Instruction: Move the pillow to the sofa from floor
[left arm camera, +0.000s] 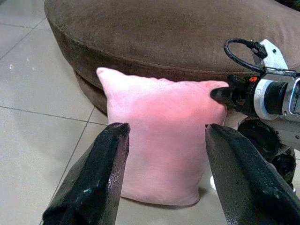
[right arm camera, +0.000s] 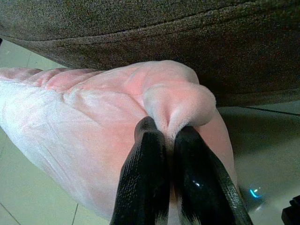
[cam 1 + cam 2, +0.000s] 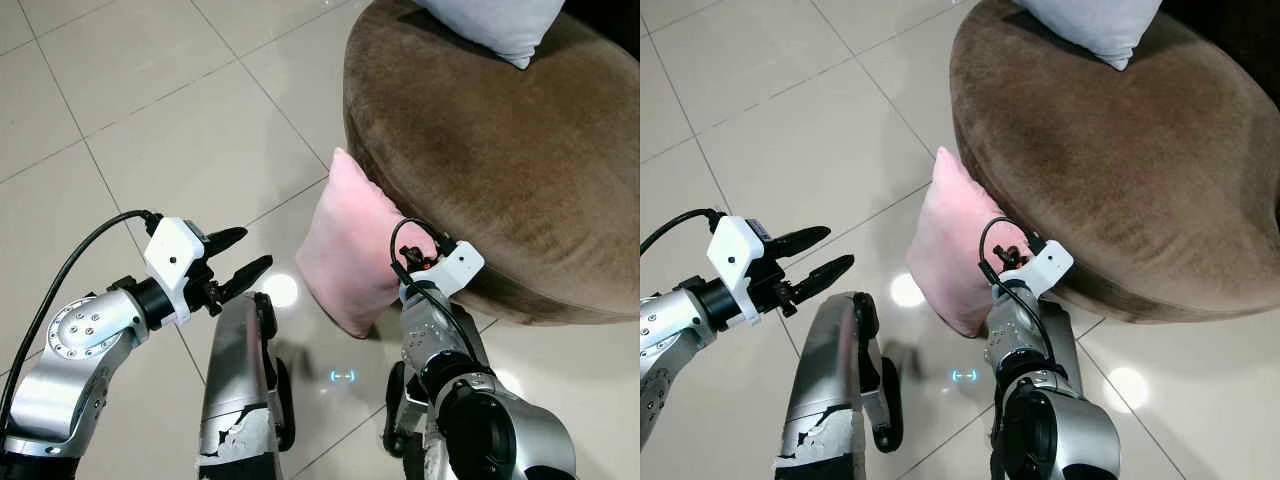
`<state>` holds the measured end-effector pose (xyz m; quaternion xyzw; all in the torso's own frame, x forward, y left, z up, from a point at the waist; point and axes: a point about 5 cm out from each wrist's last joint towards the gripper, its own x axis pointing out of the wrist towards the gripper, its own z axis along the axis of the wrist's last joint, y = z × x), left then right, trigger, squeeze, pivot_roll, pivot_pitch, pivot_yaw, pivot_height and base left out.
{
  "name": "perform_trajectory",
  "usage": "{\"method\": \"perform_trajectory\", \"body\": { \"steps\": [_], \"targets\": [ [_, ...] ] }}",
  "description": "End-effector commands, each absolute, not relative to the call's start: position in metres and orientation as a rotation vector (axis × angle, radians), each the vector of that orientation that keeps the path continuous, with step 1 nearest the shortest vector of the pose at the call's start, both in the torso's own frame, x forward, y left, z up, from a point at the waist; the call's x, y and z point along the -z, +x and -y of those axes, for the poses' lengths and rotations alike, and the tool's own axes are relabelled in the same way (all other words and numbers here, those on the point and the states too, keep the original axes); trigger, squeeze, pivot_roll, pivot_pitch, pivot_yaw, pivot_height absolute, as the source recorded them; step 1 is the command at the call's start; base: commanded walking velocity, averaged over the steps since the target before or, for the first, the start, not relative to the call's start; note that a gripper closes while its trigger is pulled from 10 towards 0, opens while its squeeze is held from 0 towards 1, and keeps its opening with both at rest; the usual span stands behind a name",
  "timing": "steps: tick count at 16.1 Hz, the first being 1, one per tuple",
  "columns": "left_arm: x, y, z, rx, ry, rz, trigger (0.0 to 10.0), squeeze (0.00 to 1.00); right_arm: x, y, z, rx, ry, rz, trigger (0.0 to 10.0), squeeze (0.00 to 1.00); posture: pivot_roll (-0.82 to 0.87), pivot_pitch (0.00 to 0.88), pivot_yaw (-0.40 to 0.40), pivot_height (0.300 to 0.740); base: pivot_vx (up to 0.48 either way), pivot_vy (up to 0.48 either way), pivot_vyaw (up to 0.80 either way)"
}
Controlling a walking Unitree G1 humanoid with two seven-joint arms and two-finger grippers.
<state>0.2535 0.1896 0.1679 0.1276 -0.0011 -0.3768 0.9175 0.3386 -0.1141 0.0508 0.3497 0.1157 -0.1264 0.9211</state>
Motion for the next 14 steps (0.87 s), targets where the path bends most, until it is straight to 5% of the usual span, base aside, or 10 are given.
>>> {"method": "perform_trajectory", "body": {
  "steps": [1, 9, 14],
  "targets": [
    [-0.163, 0.252, -0.193, 0.767, 0.27, -0.013, 10.0, 0.0, -0.048, 0.336, 0.1, 0.235, 0.752, -0.266, 0.0, 0.0, 0.39, 0.355, 0.057, 0.515, 0.0, 0.0, 0.0],
    [-0.163, 0.253, -0.182, 0.773, 0.226, 0.048, 10.0, 0.0, -0.079, 0.35, 0.073, 0.024, 0.835, -0.151, 0.0, 0.0, 0.3, 0.261, 0.013, 0.515, 0.0, 0.0, 0.0],
    [-0.176, 0.249, -0.158, 0.754, 0.13, 0.167, 10.0, 0.0, -0.183, 0.359, 0.061, -0.232, 1.01, 0.125, 0.0, 0.0, 0.2, 0.13, -0.055, 0.515, 0.0, 0.0, 0.0]
  ]
}}
